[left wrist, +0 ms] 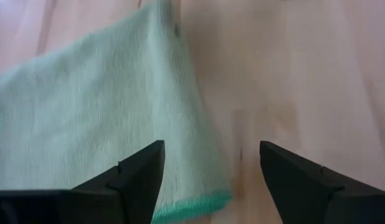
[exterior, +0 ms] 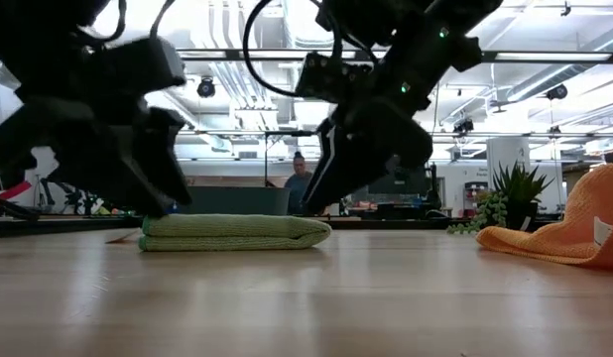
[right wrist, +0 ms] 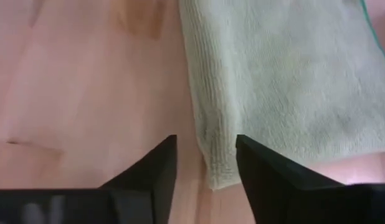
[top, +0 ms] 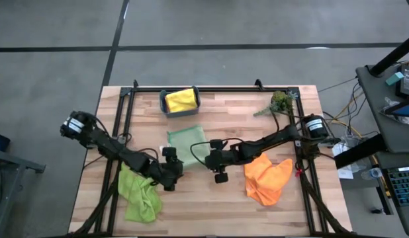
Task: Fold microfiber towels
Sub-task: Fold the green microfiber towel
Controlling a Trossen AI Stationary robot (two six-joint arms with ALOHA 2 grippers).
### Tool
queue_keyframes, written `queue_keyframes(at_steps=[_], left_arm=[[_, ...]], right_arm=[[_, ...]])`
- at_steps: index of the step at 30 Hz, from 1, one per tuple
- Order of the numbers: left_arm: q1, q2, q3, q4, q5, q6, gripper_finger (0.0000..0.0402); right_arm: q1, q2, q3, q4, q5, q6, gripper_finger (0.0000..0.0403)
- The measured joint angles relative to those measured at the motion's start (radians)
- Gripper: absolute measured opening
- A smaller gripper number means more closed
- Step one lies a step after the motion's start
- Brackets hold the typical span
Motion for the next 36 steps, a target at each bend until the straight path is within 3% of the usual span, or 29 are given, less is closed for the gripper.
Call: queue_keyframes(at_steps=[8, 12, 16, 23, 28, 31, 36], left_arm=[[0.001, 0.066, -0.001, -0.039, -0.031, -0.041, 0.0247], [0.001, 0.083, -0.001, -0.041, -0.05, -0.064, 0.0246], [0.002, 0.093, -0.001, -0.035, -0.057, -0.075, 0.023], [0.009, 0.097, -0.003, -0.042, -0.072, -0.07, 0.0153], [0.01, 0.09, -0.004, -0.043, -0.066, -0.063, 0.0072], [0.013, 0.067, -0.003, -0.041, -0.025, -0.058, 0.0023], [0.013, 0.015, -0.003, -0.042, 0.037, -0.049, 0.0014]], right_arm=[[0.0, 0.066, 0.0, 0.047, 0.014, -0.038, 0.019], [0.0, 0.086, 0.001, 0.06, 0.109, -0.038, 0.0183], [-0.005, 0.099, 0.001, 0.065, 0.127, -0.038, 0.0157], [-0.005, 0.127, 0.002, 0.091, 0.124, -0.035, 0.0084], [-0.004, 0.117, 0.002, 0.086, 0.117, -0.037, 0.0024], [0.003, 0.093, -0.001, 0.067, 0.125, -0.043, 0.0012], [0.018, 0.046, 0.023, 0.006, 0.108, -0.017, 0.0009]])
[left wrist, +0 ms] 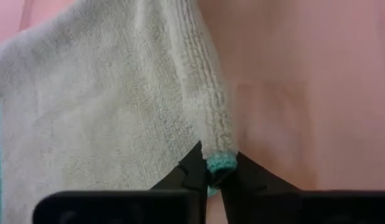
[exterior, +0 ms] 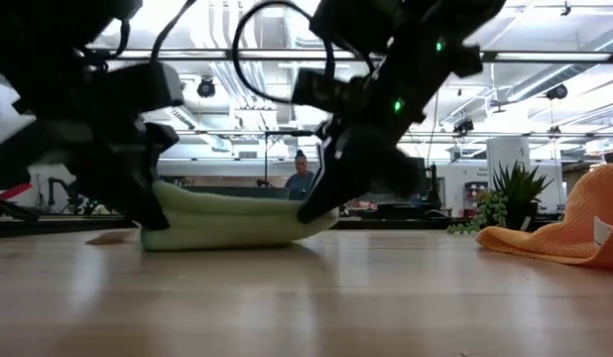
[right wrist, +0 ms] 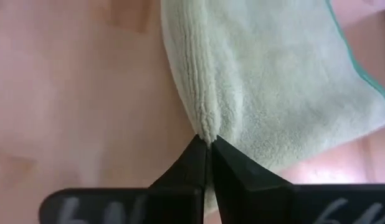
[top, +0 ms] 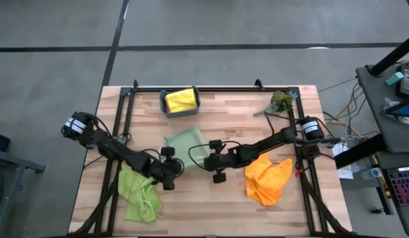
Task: Fold microfiber towels
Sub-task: Fold the green microfiber towel
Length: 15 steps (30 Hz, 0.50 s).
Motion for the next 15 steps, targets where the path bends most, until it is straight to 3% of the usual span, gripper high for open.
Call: queue_keyframes(at_steps=[9, 15], left_arm=[[0.0, -0.138, 0.0, 0.004, 0.133, 0.047, 0.0005], [-0.005, -0.205, -0.022, 0.088, 0.233, -0.028, 0.0003]], right_arm=[[0.026, -0.014, 0.101, -0.146, -0.038, 0.007, 0.0009], [0.042, -0.015, 0.197, -0.319, -0.04, 0.005, 0.0009]])
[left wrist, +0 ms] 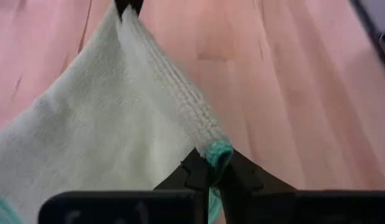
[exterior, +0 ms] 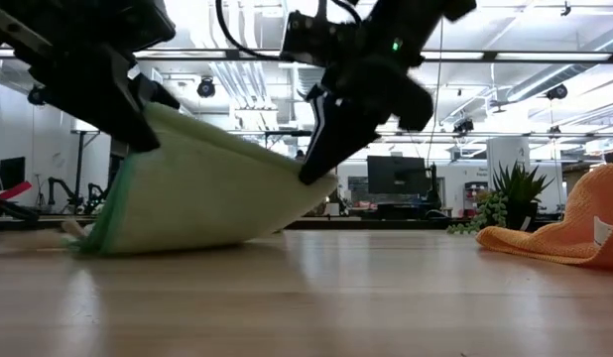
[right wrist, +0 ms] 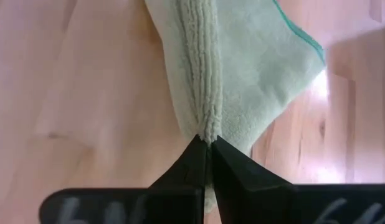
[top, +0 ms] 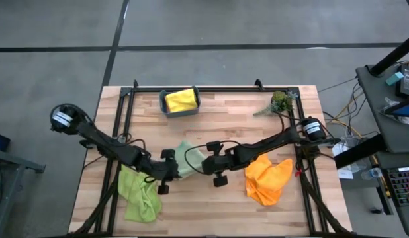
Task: Fold microfiber towels
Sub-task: Fold the green microfiber towel
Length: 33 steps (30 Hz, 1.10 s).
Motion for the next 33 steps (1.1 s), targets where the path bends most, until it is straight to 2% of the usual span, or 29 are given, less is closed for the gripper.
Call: queue_keyframes(at_steps=[7, 14, 22, 23, 26, 28, 33], left_arm=[[-0.019, 0.07, -0.006, 0.081, 0.007, -0.013, 0.0012], [-0.021, 0.115, -0.006, 0.073, 0.038, -0.014, 0.0063], [-0.02, 0.01, -0.006, -0.139, 0.063, 0.083, 0.0124], [-0.019, -0.001, -0.008, -0.162, 0.038, 0.099, 0.0127], [-0.014, -0.008, -0.017, -0.166, -0.164, 0.117, 0.0129], [0.0, 0.0, -0.032, -0.164, -0.259, 0.119, 0.0129], [0.039, 0.027, -0.098, -0.089, -0.312, 0.117, 0.013]], right_arm=[[0.012, 0.0, 0.073, -0.124, -0.015, -0.016, 0.0009], [0.007, 0.0, 0.091, -0.135, -0.046, -0.053, 0.0009], [0.005, 0.0, 0.091, -0.133, -0.045, -0.062, 0.0009], [0.005, 0.0, 0.091, -0.132, -0.045, -0.064, 0.0009], [0.005, 0.0, 0.091, -0.13, -0.044, -0.079, 0.0009], [0.005, 0.0, 0.091, -0.13, -0.044, -0.079, 0.0009], [0.005, 0.0, 0.098, -0.13, -0.044, -0.083, 0.0009]])
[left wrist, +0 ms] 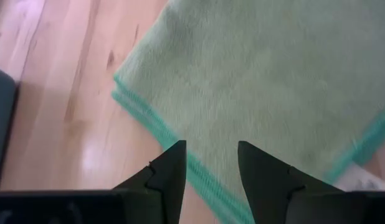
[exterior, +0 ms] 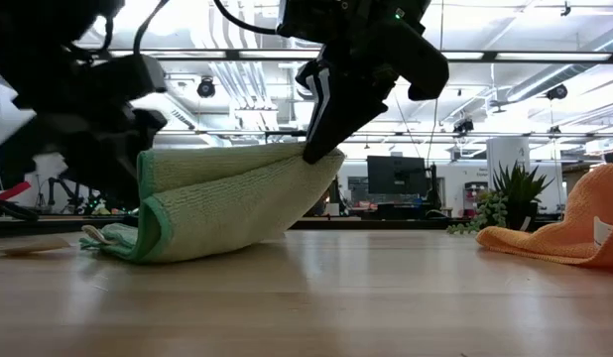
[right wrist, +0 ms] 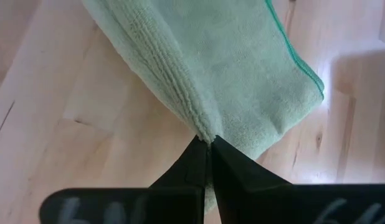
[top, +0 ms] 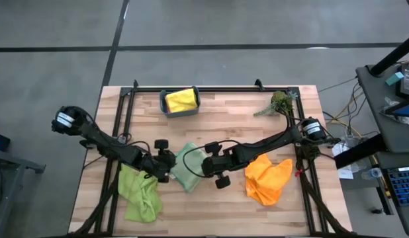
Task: Fold microfiber towels
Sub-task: Fold the green microfiber towel
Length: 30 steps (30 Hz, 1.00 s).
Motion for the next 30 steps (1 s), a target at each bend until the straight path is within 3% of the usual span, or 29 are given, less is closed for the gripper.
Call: queue_keyframes(at_steps=[4, 20, 30], left_arm=[[0.009, 0.027, -0.029, 0.097, -0.004, 0.0, 0.013], [0.023, 0.165, -0.053, 0.21, -0.012, -0.001, 0.013], [0.024, 0.167, -0.055, 0.232, -0.005, 0.007, 0.013]], right_arm=[[-0.006, 0.0, 0.013, 0.0, -0.001, -0.006, 0.0009], [-0.084, 0.036, 0.042, 0.07, -0.012, -0.067, 0.0009], [-0.15, 0.047, 0.042, 0.167, -0.048, -0.104, 0.0009]])
